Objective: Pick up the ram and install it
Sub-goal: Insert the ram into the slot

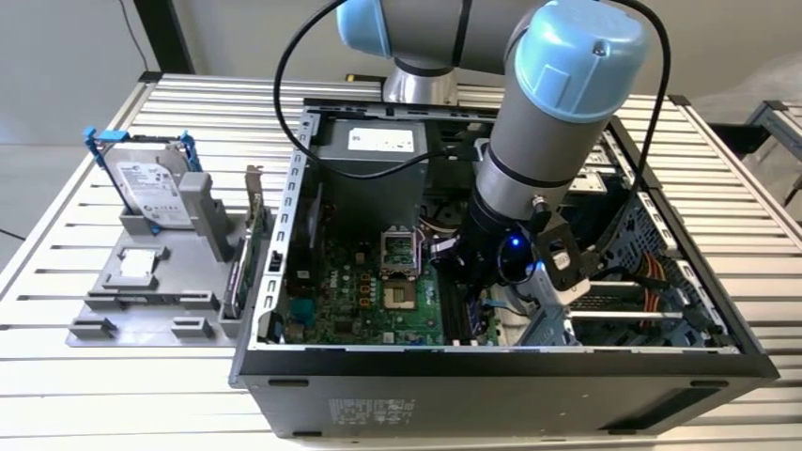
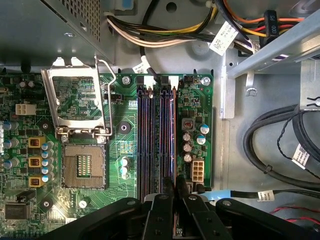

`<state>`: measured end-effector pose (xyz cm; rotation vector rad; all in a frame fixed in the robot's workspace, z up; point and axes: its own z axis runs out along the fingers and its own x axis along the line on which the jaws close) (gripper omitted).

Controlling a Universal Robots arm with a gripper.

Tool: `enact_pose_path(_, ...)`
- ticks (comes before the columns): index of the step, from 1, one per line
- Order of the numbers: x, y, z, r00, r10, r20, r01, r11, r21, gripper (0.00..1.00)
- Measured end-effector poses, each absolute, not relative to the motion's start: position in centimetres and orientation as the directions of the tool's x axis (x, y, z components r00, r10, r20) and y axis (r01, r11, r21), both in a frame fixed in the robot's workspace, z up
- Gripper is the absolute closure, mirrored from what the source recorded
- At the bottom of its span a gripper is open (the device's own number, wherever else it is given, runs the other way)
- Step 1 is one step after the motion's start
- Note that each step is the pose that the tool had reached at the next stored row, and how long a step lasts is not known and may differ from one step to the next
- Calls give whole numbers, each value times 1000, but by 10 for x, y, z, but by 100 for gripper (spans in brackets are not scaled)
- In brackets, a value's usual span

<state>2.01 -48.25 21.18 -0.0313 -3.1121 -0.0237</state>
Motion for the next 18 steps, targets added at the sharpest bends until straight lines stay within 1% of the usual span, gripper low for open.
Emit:
enact_pose_path(9,20,-483,212,-999,20,31,20,1000,15,100)
enact_pose_path(18,20,-484,215,-999,19,50,21,999,26,100)
